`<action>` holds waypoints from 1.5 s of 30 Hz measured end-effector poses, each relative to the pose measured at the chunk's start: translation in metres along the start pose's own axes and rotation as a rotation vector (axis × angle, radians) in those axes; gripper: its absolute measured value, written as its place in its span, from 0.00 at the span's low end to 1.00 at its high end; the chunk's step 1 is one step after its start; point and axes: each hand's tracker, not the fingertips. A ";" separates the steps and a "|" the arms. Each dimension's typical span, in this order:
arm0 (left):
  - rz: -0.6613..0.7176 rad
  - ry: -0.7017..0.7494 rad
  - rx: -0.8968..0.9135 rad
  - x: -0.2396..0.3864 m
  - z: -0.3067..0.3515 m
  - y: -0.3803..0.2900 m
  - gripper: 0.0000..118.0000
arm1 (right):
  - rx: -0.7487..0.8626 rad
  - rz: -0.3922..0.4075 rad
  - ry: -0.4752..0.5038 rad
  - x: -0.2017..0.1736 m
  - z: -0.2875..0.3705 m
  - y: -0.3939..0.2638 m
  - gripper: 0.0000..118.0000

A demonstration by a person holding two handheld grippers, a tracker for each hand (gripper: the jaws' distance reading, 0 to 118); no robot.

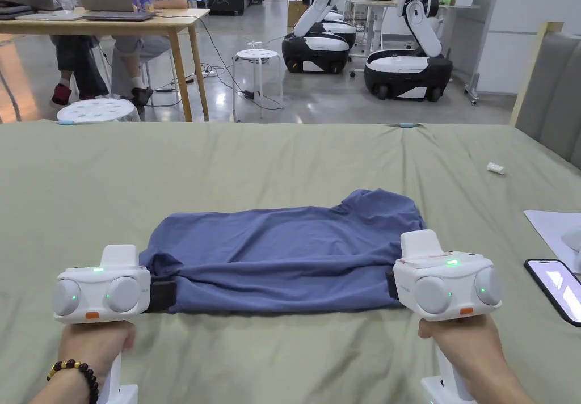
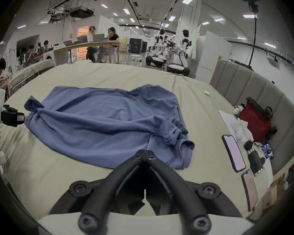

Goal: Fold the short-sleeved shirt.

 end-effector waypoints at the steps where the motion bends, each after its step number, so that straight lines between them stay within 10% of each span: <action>1: -0.003 0.002 -0.011 0.001 -0.006 0.002 0.86 | -0.003 -0.001 0.005 0.001 -0.002 -0.001 0.00; 10: 0.050 -0.062 -0.099 0.006 -0.037 -0.003 0.73 | -0.029 -0.001 0.011 0.010 -0.018 -0.005 0.00; 14: -0.087 -0.019 -0.036 0.024 -0.023 -0.005 0.05 | -0.040 -0.016 0.005 0.015 -0.021 -0.007 0.00; 22: -0.046 -0.023 -0.015 0.015 -0.019 0.002 0.05 | -0.036 -0.088 -0.014 0.062 -0.023 0.008 0.00; 24: -0.053 -0.021 -0.008 0.016 -0.014 0.003 0.05 | -0.051 -0.109 -0.011 0.078 -0.031 0.015 0.19; 26: -0.057 -0.019 0.000 0.016 -0.012 0.002 0.05 | -0.072 -0.135 -0.005 0.089 -0.040 0.019 0.77; 27: -0.054 -0.019 0.004 0.017 -0.009 0.002 0.05 | -0.103 -0.127 -0.006 0.092 -0.047 0.018 0.84; 36: -0.047 -0.020 0.016 0.018 -0.003 0.002 0.05 | -0.268 -0.107 0.010 0.087 -0.110 0.001 0.70; 40: -0.051 -0.037 0.017 0.021 -0.001 0.003 0.04 | -0.250 -0.061 0.004 0.072 -0.109 -0.006 0.41; 42: -0.066 -0.026 0.020 0.023 0.000 0.002 0.04 | -0.251 -0.075 0.060 0.070 -0.103 -0.002 0.08; 45: -0.066 -0.024 0.024 0.025 0.006 -0.001 0.04 | -0.237 -0.058 0.030 0.069 -0.094 -0.001 0.07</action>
